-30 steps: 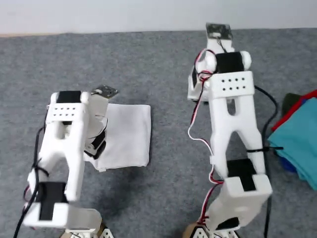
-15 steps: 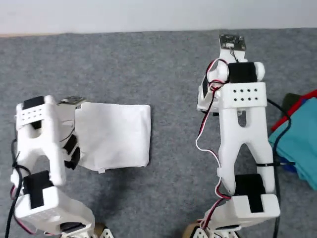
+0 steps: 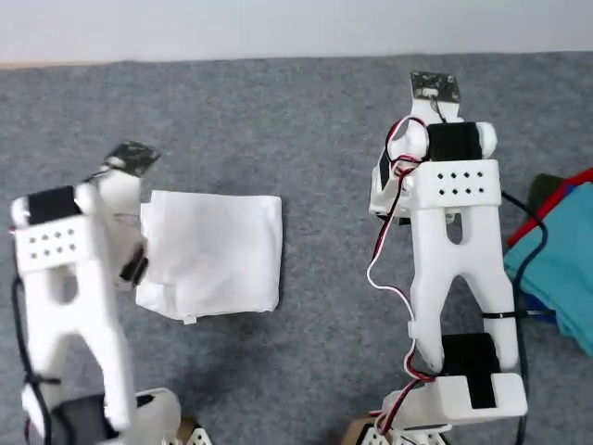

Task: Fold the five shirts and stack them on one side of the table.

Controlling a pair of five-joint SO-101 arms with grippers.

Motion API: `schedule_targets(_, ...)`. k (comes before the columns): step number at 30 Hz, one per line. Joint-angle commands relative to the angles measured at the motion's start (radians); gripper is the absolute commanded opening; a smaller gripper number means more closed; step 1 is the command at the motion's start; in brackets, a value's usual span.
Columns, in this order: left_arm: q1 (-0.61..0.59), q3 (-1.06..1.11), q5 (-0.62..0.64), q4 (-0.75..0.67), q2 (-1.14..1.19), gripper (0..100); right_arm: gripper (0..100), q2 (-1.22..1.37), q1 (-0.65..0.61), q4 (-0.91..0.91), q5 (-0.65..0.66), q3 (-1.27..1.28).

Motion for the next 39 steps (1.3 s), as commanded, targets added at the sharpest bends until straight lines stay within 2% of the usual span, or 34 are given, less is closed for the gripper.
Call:
schedule_targets(1,0.12,0.074,-0.006,0.023,-0.08,6,6.4,-0.051,-0.007,0.035,0.0,-0.008)
schedule_targets(4,0.175,0.179,-0.006,-0.06,-0.044,6,6.4,-0.051,-0.025,0.035,0.0,-0.006)
schedule_targets(10,0.175,0.303,-0.006,-0.224,0.071,6,6.4,-0.051,-0.036,0.036,0.0,-0.006)
schedule_targets(14,0.104,0.318,-0.012,-0.247,0.157,5,6.4,-0.051,-0.033,0.036,0.0,-0.006)
schedule_targets(20,-0.028,0.312,-0.089,-0.195,0.172,5,6.4,-0.051,-0.03,0.036,0.0,-0.006)
schedule_targets(25,-0.094,0.236,-0.1,-0.097,0.172,5,6.4,-0.042,-0.035,0.035,0.0,-0.006)
schedule_targets(30,-0.089,0.065,-0.094,0.028,0.17,3,6.4,-0.042,-0.035,0.033,0.0,-0.006)
schedule_targets(34,-0.087,-0.031,-0.078,0.031,0.103,3,6.4,-0.042,-0.035,0.033,0.0,0.008)
schedule_targets(39,0.028,-0.01,-0.052,0.028,0.009,3,6.4,-0.044,-0.036,0.033,0.0,0.075)
